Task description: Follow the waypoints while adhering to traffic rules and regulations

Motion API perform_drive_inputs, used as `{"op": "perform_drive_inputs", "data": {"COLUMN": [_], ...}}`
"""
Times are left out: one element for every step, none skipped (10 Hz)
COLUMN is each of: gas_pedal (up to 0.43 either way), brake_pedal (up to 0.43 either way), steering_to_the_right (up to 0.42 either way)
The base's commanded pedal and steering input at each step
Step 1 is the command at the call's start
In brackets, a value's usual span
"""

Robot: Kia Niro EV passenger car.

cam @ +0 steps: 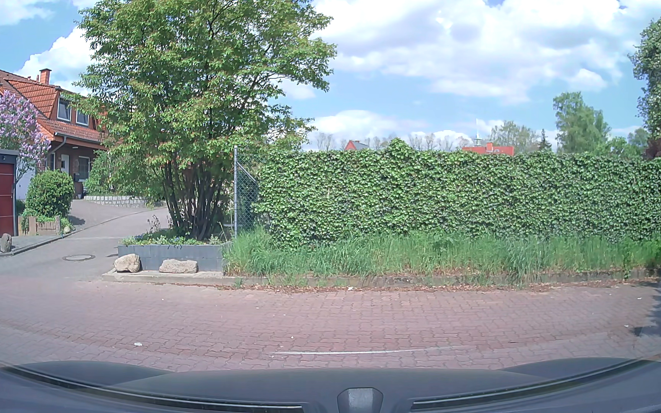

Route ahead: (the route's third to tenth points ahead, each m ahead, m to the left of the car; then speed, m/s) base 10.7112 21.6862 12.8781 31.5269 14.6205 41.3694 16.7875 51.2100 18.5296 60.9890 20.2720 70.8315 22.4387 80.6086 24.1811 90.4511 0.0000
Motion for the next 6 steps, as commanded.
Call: {"op": "perform_drive_inputs", "data": {"gas_pedal": [0.000,0.000,0.000,0.000,0.000,0.000], "brake_pedal": [0.402,0.402,0.402,0.402,0.402,0.402], "steering_to_the_right": [0.007,0.007,0.007,0.007,0.007,0.007]}}
